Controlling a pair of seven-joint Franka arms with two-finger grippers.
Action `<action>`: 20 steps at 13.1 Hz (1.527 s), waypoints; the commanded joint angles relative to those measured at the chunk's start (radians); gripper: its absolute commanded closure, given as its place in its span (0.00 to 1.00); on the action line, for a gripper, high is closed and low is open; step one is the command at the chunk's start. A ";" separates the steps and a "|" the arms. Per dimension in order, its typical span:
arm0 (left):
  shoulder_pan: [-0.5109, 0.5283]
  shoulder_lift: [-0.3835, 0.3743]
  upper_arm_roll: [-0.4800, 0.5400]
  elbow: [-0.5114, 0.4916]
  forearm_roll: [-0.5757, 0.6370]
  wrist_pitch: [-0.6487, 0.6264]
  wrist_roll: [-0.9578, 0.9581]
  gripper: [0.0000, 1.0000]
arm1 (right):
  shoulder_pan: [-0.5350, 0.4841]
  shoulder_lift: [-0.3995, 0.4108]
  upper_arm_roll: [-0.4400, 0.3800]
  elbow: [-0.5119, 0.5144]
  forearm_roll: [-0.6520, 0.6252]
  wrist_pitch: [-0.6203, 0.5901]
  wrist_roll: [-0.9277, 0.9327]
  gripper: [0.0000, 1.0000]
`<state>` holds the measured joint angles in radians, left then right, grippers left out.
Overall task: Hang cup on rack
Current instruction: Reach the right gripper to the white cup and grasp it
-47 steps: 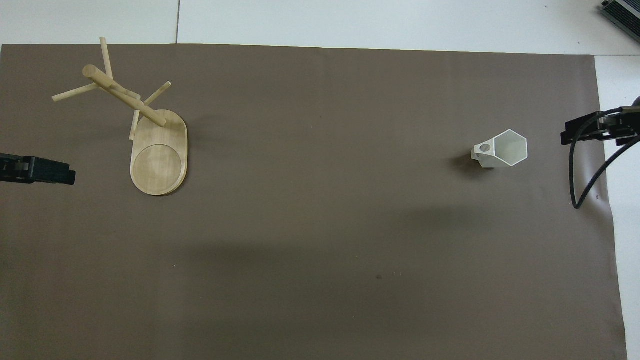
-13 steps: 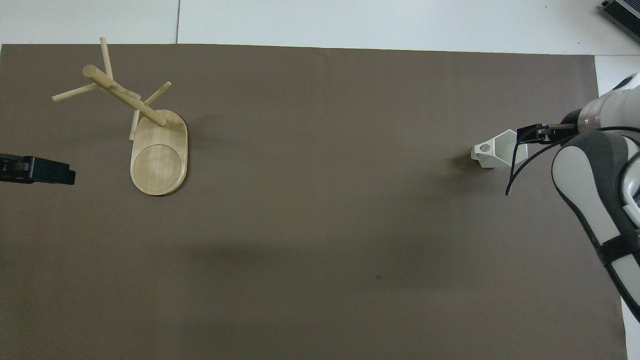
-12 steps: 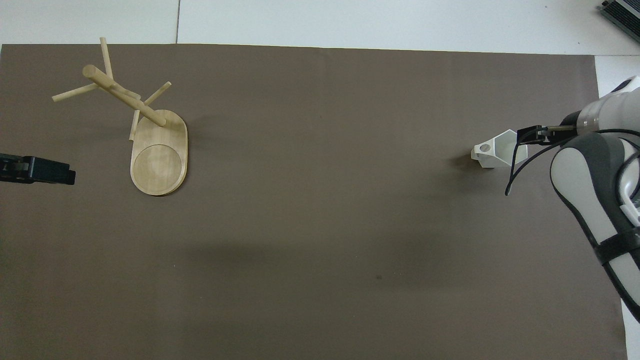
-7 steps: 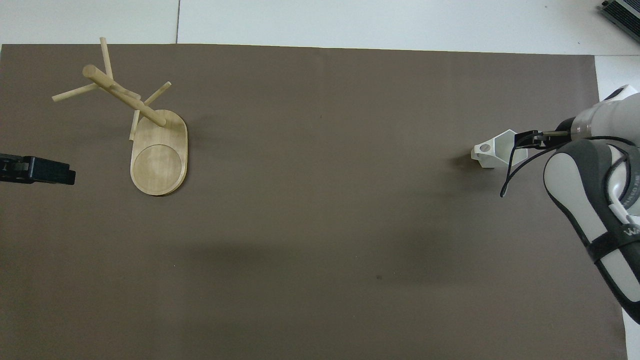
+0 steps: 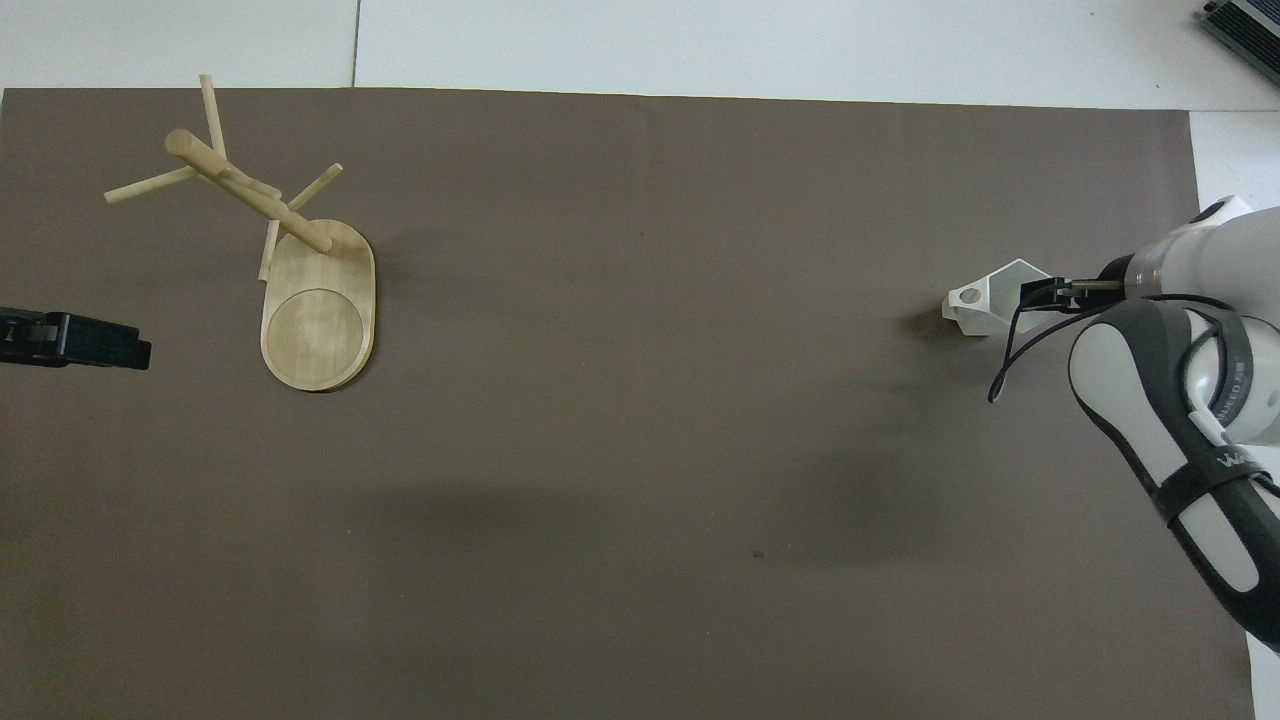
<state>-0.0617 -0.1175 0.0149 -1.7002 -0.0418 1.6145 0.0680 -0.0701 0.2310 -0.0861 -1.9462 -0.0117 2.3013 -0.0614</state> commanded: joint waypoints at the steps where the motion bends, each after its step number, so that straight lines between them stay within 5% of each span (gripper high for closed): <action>1: 0.000 -0.025 0.004 -0.029 -0.010 0.008 -0.004 0.00 | -0.004 -0.009 0.000 -0.022 0.007 0.026 0.012 0.00; 11: 0.000 -0.025 0.004 -0.029 -0.010 0.008 -0.002 0.00 | -0.004 -0.007 0.000 -0.030 0.010 0.026 0.014 0.17; 17: 0.000 -0.025 0.004 -0.029 -0.010 0.008 -0.004 0.00 | -0.004 -0.007 0.000 -0.030 0.010 0.026 0.054 0.51; 20: 0.000 -0.025 0.004 -0.029 -0.010 0.008 -0.002 0.00 | -0.004 -0.007 0.000 -0.030 0.010 0.023 0.054 0.79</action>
<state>-0.0617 -0.1175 0.0149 -1.7004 -0.0418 1.6145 0.0680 -0.0701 0.2311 -0.0868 -1.9593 -0.0103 2.3014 -0.0258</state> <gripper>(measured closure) 0.000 0.564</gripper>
